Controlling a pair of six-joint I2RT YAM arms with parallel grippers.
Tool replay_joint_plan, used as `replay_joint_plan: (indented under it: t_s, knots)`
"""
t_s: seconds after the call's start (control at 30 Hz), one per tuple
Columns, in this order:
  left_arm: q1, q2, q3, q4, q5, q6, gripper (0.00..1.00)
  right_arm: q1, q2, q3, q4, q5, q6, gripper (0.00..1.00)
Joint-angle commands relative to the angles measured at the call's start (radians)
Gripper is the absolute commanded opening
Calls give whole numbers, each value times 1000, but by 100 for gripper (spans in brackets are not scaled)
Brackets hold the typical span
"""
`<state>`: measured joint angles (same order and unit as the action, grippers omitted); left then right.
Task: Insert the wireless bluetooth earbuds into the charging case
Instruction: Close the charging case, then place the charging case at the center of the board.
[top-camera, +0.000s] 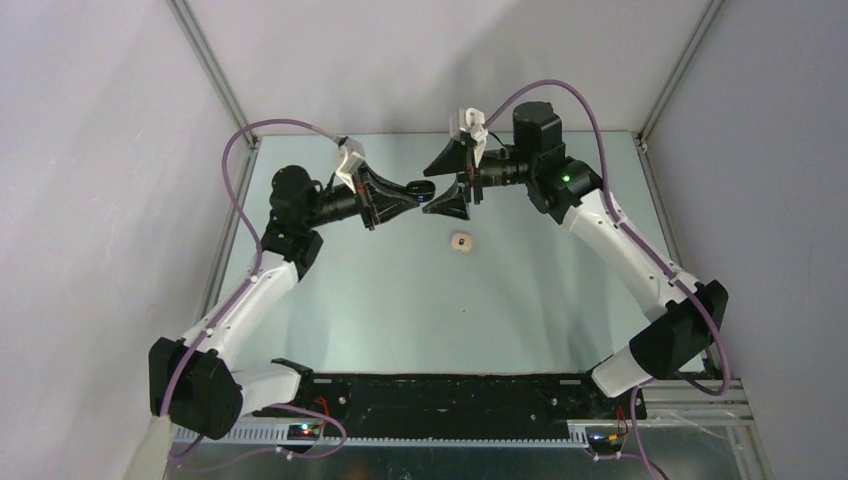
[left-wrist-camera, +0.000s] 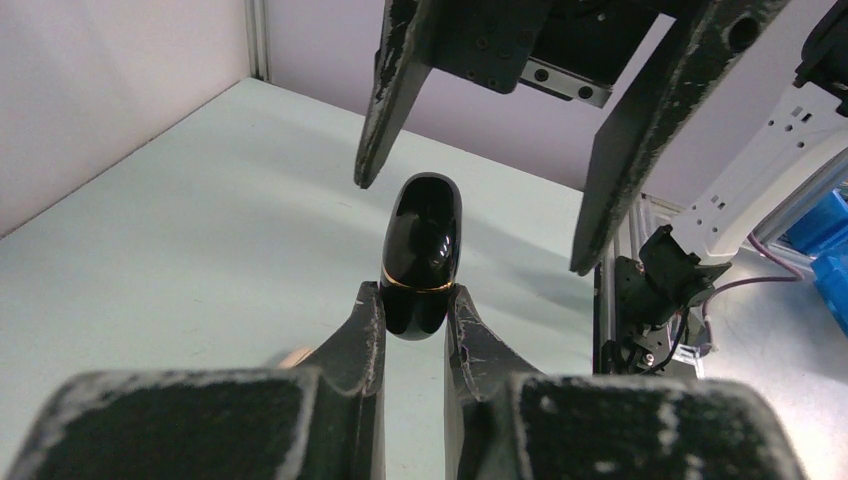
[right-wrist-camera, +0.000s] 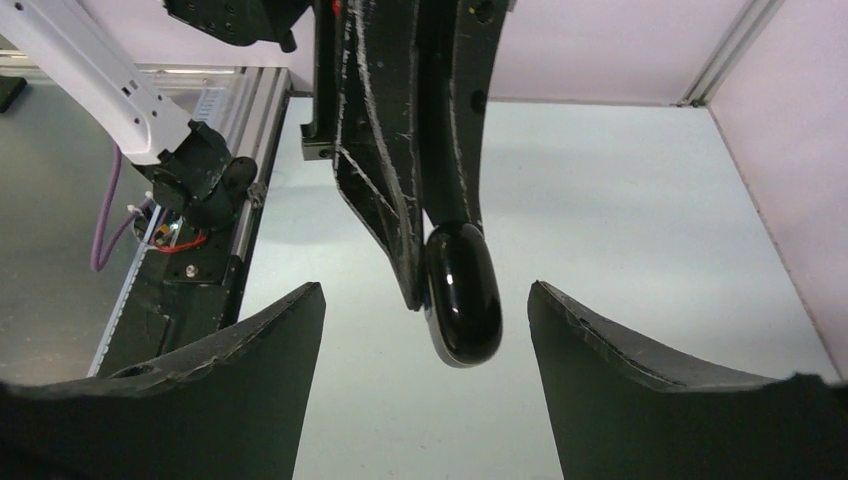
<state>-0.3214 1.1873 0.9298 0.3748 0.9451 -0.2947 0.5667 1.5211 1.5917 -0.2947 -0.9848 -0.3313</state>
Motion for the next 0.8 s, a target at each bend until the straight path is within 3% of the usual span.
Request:
replay_joint_plan:
  t_s: [0.0,0.27,0.43,0.57,0.63,0.77]
  knots:
    - [-4,-16,38,7,-13,32,0,-4,31,21,-7,-16,-19,79]
    - [2,-2,47,-75,-73,41,0,-47,-5,18,-83,9,-36,79]
    - [21,55,57,-177,-185,-41,0,-152,-111,-105,-150,62,26,79]
    - [41,136,100,-406,-259,-61,0,-211,-180,-169,-293,207,0,84]
    - [57,180,119,-475,-278,-77,0,-236,-203,-186,-364,303,17,95]
    - [86,251,105,-498,-299,-89,0,-307,-220,-214,-459,462,119,99]
